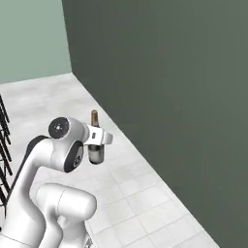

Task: There is a wine glass and glass cup on the dining counter. Place the wine bottle next to the wine glass and the juice bottle next to the glass cup.

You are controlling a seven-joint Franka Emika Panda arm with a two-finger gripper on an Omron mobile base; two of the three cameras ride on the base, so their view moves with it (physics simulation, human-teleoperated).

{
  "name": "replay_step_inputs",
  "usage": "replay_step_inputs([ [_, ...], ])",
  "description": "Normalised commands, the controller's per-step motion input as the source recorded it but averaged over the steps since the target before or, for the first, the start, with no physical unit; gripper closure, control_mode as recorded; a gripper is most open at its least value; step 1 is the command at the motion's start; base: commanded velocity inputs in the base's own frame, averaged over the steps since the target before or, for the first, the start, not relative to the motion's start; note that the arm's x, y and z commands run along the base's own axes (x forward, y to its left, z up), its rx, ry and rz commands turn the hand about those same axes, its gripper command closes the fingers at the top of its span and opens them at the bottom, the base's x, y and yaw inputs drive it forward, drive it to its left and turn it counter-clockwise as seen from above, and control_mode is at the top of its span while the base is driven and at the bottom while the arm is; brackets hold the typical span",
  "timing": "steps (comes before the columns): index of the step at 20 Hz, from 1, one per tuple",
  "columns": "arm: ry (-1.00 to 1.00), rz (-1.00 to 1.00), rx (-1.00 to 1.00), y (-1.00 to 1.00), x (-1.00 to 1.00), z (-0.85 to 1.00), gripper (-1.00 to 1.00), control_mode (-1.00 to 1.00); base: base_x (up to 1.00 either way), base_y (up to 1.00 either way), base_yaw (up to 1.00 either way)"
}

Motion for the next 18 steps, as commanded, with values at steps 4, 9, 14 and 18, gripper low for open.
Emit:
replay_step_inputs([
  [4,0.00,0.00,0.00,0.00,0.00,0.00,1.00,1.00,0.59,-0.12,0.55],
  [9,0.00,0.00,0.00,0.00,0.00,0.00,1.00,1.00,0.52,-0.03,0.69],
  [14,0.00,0.00,0.00,0.00,0.00,0.00,1.00,1.00,0.53,-0.07,0.64],
  [18,0.00,0.00,0.00,0.00,0.00,0.00,1.00,1.00,0.56,-0.23,0.43],
])
